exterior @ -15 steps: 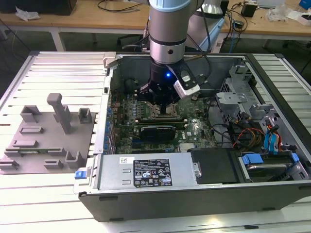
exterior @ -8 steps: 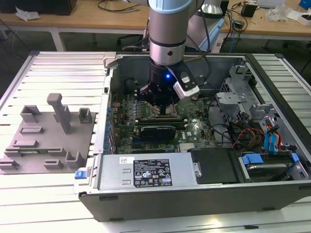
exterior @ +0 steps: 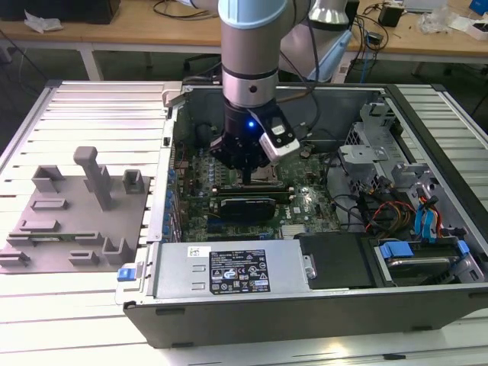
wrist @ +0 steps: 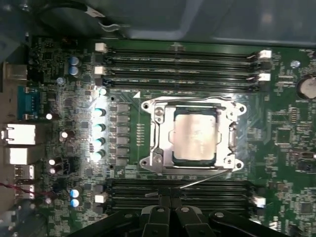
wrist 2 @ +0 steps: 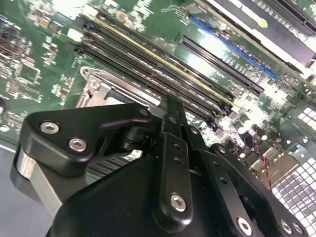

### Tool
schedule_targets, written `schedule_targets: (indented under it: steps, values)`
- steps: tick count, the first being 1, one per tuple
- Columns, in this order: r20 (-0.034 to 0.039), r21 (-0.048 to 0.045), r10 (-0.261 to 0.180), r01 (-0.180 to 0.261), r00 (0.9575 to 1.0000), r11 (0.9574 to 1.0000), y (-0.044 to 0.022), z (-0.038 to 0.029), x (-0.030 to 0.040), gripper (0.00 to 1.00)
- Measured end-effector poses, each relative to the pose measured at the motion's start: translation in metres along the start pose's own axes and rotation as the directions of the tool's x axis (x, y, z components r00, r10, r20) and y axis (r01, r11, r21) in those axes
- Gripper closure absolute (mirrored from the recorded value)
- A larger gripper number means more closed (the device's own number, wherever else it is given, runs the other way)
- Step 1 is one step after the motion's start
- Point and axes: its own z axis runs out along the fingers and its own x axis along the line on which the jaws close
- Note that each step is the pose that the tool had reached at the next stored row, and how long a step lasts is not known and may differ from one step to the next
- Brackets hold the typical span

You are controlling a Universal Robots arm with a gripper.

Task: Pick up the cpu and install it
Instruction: 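Install the second cpu locking lever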

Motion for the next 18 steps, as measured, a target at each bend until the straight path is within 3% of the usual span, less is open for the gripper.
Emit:
schedule_targets:
  steps: [3,4,5,8,13,14,15,16,18]
  values:
    - [0.0005,-0.0043,0.002,-0.002,1.0000,1.0000,0.0001,0.0008,0.0026,0.89]
    - [0.0012,-0.0190,0.002,-0.002,1.0000,0.9998,0.0001,0.0012,0.0051,0.89]
    - [0.0013,-0.0234,0.002,-0.002,1.0000,0.9997,0.0002,0.0013,0.0053,0.89]
    - [0.0014,-0.0251,0.003,-0.003,1.0000,0.9997,0.0001,0.0018,0.0054,0.89]
    - [0.0010,-0.0388,0.011,-0.011,0.9999,0.9992,-0.0012,0.0059,0.0057,0.89]
    - [0.0010,-0.0463,0.017,-0.017,0.9999,0.9988,-0.0016,0.0070,0.0057,0.89]
    - [0.0005,-0.0630,0.027,-0.027,0.9996,0.9976,-0.0031,0.0083,0.0058,0.89]
    - [0.0002,-0.0727,0.032,-0.032,0.9995,0.9968,-0.0043,0.0089,0.0058,0.89]
    - [-0.0011,-0.0862,0.040,-0.040,0.9992,0.9955,-0.0067,0.0098,0.0059,0.89]
